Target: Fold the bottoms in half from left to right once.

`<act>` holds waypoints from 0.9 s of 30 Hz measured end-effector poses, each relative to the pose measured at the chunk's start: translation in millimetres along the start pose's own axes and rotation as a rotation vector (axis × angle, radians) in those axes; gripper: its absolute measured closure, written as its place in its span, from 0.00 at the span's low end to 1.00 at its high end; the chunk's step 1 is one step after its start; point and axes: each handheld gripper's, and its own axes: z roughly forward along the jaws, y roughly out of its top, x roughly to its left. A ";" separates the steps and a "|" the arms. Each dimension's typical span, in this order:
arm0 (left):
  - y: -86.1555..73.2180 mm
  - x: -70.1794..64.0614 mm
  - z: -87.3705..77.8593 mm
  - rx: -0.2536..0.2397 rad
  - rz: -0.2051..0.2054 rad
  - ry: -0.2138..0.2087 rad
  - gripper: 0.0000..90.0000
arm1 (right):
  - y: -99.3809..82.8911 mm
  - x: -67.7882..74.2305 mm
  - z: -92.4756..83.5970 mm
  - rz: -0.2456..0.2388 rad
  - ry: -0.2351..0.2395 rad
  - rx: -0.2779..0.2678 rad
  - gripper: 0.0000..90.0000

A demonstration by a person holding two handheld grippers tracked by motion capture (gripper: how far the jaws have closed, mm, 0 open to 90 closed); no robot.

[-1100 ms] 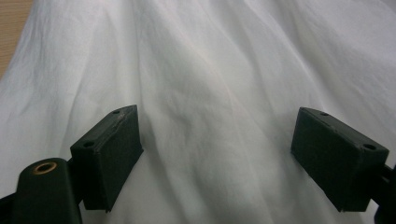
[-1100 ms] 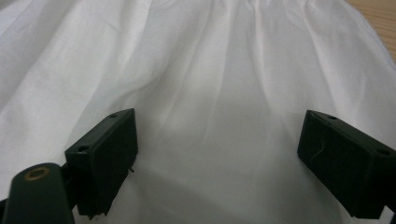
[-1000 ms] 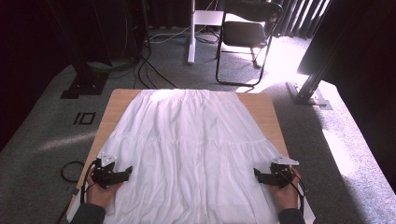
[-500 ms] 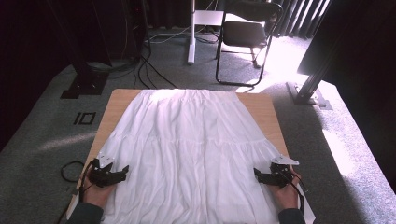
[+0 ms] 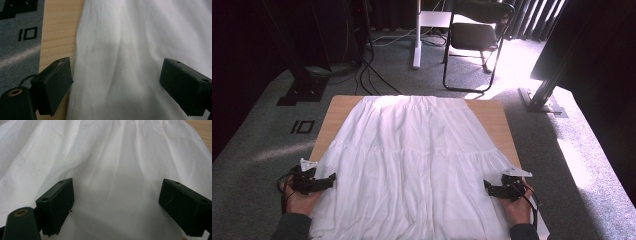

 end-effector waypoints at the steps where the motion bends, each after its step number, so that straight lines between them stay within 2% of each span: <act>1: 0.0 0.7 0.6 -0.001 -0.011 -0.002 0.11 | -0.1 0.0 -0.1 -0.001 0.000 -0.001 0.14; 4: -0.3 2.3 1.8 -0.003 -0.010 -0.007 0.10 | -0.4 0.2 -0.5 -0.001 -0.001 -0.002 0.14; 6: -1.0 7.0 3.5 -0.001 -0.030 -0.037 0.09 | -0.4 0.1 -0.4 -0.002 0.000 -0.003 0.14; 7: -1.0 7.6 3.8 -0.002 -0.027 -0.041 0.08 | -0.4 0.1 -0.4 -0.002 -0.001 -0.002 0.14; 12: 0.4 8.0 3.5 0.007 -0.028 -0.037 0.08 | -0.6 0.2 -0.6 -0.002 -0.001 -0.003 0.14; 13: 1.3 8.1 2.0 0.007 -0.026 -0.040 0.13 | -0.6 0.2 -0.6 -0.003 -0.001 -0.003 0.15; 14: 2.5 8.4 -1.2 0.004 -0.016 -0.054 0.25 | -0.6 0.2 -0.6 -0.002 -0.001 -0.003 0.14; 16: 5.0 8.8 -5.2 0.016 -0.012 -0.068 0.60 | -0.6 0.3 -0.6 -0.002 -0.001 -0.003 0.15; 17: 5.9 9.0 -6.1 0.024 -0.008 -0.075 0.72 | -0.6 0.4 -0.7 -0.002 -0.001 -0.003 0.15; 19: 7.8 8.6 -6.4 0.036 0.001 -0.091 0.89 | -0.6 0.5 -0.7 0.001 -0.001 -0.004 0.15; 21: 9.2 8.1 -6.8 0.045 0.036 -0.047 0.96 | -0.7 0.4 -0.7 0.000 -0.001 -0.004 0.15; 22: 9.5 9.8 -7.1 0.049 0.041 -0.024 0.97 | -0.8 0.4 -0.8 0.000 -0.002 -0.005 0.15; 23: 9.4 13.6 -7.5 0.050 0.033 -0.012 0.98 | -0.9 0.3 -1.1 0.001 -0.004 -0.005 0.16; 27: 5.9 39.1 -12.4 0.026 -0.041 0.018 0.98 | -1.0 0.3 -1.2 0.002 -0.004 -0.006 0.16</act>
